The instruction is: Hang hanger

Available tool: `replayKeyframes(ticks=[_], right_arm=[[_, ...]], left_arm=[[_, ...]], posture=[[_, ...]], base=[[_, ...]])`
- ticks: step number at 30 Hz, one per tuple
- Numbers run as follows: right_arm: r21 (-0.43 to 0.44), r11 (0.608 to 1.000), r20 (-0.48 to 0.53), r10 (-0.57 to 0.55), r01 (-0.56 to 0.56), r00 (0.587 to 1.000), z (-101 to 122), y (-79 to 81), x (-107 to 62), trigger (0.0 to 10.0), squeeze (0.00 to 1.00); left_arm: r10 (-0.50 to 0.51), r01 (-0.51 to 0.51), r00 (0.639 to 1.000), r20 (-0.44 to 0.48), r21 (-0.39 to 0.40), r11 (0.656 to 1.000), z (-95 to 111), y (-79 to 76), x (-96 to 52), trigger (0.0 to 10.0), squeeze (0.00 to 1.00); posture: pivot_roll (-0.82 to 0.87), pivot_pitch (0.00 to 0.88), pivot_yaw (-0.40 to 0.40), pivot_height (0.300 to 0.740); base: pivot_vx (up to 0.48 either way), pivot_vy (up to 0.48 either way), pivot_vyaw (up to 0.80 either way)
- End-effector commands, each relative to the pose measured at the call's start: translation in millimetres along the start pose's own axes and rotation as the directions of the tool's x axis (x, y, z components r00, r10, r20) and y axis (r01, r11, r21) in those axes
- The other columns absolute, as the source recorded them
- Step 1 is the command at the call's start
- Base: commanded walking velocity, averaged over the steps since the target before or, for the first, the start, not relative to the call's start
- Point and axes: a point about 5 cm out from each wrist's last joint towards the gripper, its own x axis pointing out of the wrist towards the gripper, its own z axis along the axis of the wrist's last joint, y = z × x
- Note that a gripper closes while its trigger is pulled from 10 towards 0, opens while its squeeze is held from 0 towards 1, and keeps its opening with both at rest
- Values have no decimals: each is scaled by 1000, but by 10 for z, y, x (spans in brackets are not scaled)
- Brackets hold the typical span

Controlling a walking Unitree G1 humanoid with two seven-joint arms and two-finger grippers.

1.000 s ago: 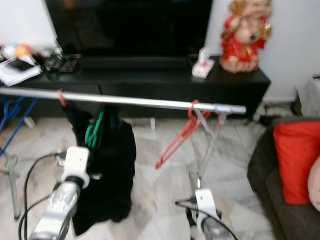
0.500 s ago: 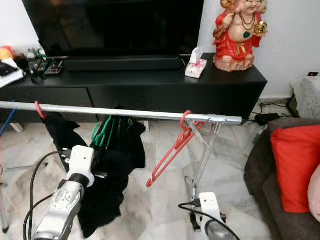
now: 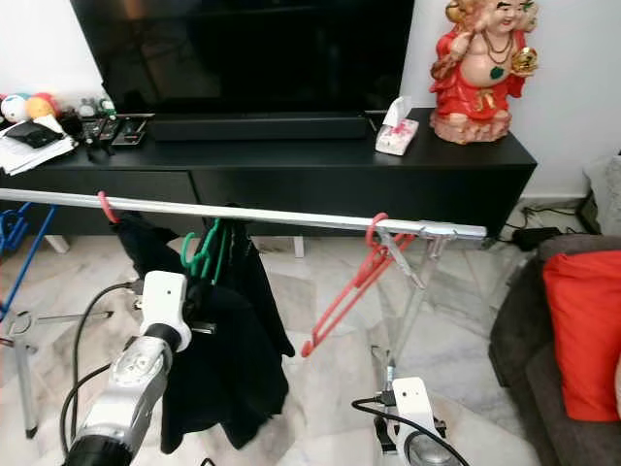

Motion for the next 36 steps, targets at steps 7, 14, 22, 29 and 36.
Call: replayKeyframes(ticks=[7, 14, 22, 29, 36], right_arm=[[9, 1000, 0, 5, -5, 1000, -4, 22, 1, 10000, 0], [12, 1000, -2, 6, -6, 1000, -15, 35, 1, 10000, 0], [24, 1000, -1, 2, -2, 1000, -29, 35, -2, 10000, 0], [24, 1000, -3, 3, -2, 1000, -35, 34, -3, 10000, 0], [10, 1000, 13, 16, -17, 1000, 14, 46, 3, 10000, 0]], left_arm=[[-61, 63, 996, -69, 26, 998, 90, 7, 172, 10000, 0], [-86, 90, 994, -60, 70, 994, 119, -6, 235, 10000, 0], [-4, 1, 999, 45, 56, 998, -46, 178, -19, 10000, 0], [133, -139, 988, 73, 89, 986, -286, 397, -335, 10000, 0], [288, -296, 953, 96, 81, 952, -359, 505, -473, 10000, 0]], posture=[[-158, 0, 49, 740], [-164, 0, 59, 740], [-171, 0, 73, 740], [-149, 0, 64, 740], [-145, 0, 45, 740]], base=[[0, 0, 0], [0, 0, 0], [0, 0, 0], [0, 0, 0], [0, 0, 0]])
